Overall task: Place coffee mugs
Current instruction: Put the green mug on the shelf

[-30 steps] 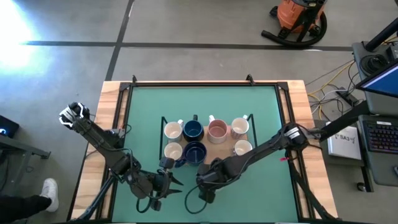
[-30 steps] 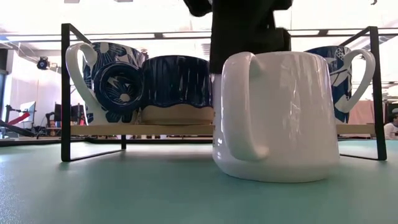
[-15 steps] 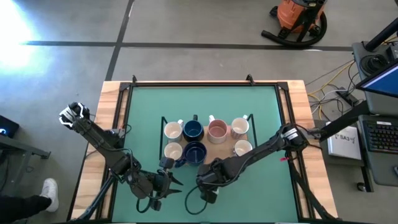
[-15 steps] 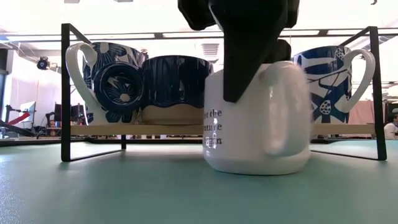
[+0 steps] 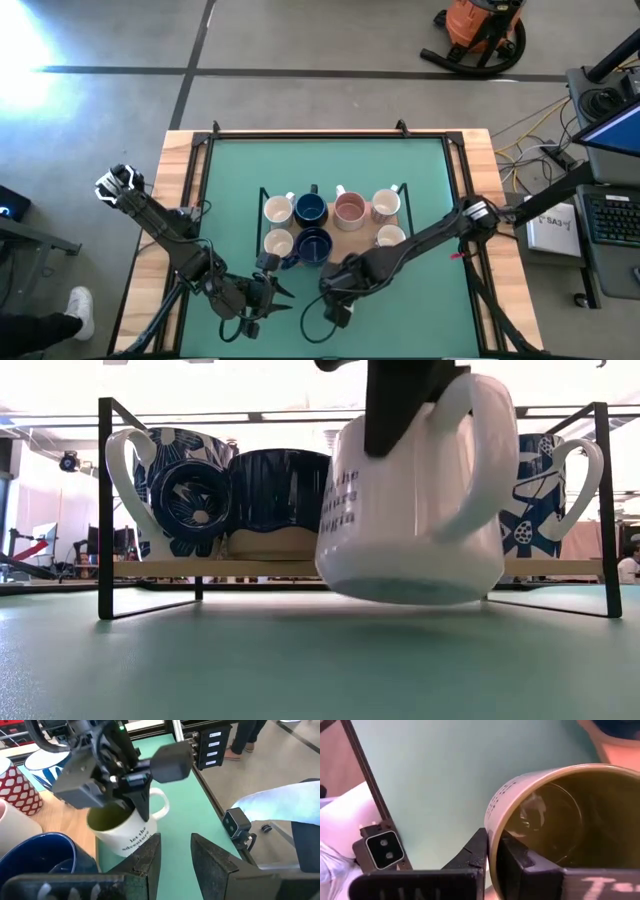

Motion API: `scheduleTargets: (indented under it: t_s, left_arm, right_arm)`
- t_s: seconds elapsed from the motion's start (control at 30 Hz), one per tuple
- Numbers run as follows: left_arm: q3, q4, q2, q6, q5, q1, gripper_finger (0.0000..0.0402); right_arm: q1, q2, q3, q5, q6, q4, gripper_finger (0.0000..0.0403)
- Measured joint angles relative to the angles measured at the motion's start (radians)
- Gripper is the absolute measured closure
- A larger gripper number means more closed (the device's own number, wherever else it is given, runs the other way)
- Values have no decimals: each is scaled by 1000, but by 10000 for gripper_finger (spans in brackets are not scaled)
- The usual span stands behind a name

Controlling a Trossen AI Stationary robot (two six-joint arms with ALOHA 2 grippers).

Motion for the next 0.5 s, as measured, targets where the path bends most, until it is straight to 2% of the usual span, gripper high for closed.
scheduleTargets:
  t_s: [0.5]
  left_arm:
    - [0, -5, 0, 0, 0, 0, 312]
  right_arm:
    - [-3, -77, 0, 16, 17, -89, 385]
